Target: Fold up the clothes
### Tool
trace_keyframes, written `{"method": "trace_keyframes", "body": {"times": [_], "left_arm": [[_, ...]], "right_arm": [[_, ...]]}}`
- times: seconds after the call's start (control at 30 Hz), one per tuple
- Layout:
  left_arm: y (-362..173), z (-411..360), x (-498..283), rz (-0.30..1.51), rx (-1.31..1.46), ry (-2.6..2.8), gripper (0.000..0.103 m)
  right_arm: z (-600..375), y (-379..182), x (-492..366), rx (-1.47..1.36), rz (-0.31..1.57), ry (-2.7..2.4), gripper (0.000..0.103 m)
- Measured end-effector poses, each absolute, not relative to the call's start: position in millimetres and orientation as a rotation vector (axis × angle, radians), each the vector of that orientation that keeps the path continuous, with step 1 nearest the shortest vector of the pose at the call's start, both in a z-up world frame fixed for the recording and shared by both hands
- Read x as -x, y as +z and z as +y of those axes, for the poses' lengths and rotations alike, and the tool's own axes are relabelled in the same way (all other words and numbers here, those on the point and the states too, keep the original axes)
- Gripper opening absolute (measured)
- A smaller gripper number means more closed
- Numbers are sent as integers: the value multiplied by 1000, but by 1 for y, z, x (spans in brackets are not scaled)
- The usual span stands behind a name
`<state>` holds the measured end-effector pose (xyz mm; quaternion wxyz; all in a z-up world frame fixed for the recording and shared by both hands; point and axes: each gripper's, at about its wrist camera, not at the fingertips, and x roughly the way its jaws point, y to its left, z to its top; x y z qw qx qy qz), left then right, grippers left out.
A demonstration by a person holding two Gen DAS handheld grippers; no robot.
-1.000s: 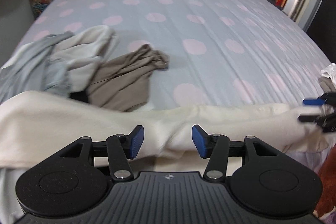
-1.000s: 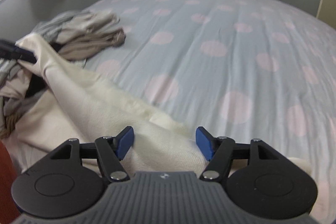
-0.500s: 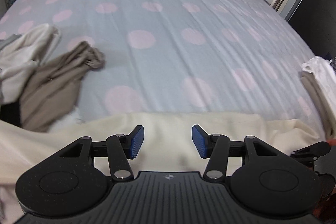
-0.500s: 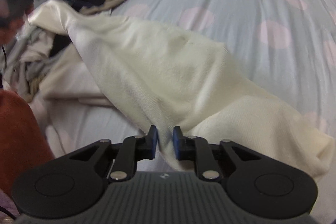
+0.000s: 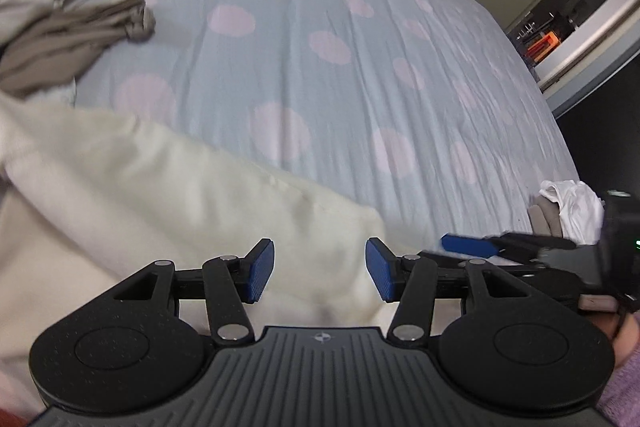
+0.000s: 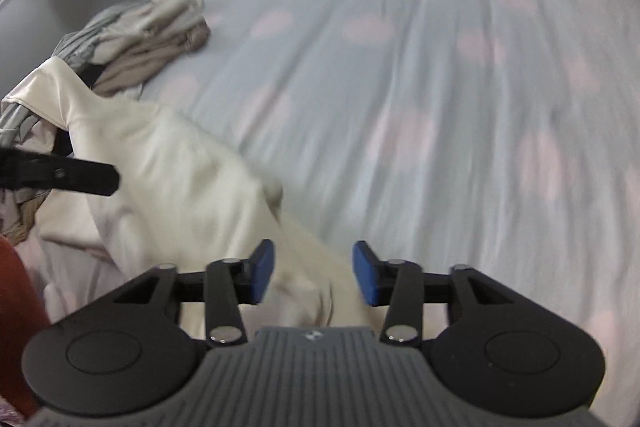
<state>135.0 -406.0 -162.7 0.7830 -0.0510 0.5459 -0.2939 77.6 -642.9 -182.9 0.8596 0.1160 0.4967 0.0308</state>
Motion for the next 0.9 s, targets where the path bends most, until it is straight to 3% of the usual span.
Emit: {"method": "trace_keyframes", "body": {"times": [0.07,0.1,0.13,0.33,0.9], "left_arm": [[-169,-407,-131,1202,120,-623,49],[-172,-408,-128,1213,120,-618,49],[-175,-409,-126,1224,118,-614,49],[-177,-411,-107,1253,66,-603,49],[-178,-385,-67,1305,22,-557,49]], "right_arm": [[-641,-191,-72,-284,1071,77,55],[-634,-190,-67,-288,1066,87,47],[-628,-189,-62,-293,1060,97,31],[-591,-183,-29,-319,1029,156,12],[-471,-185,36,-182,1032,353,11]]}}
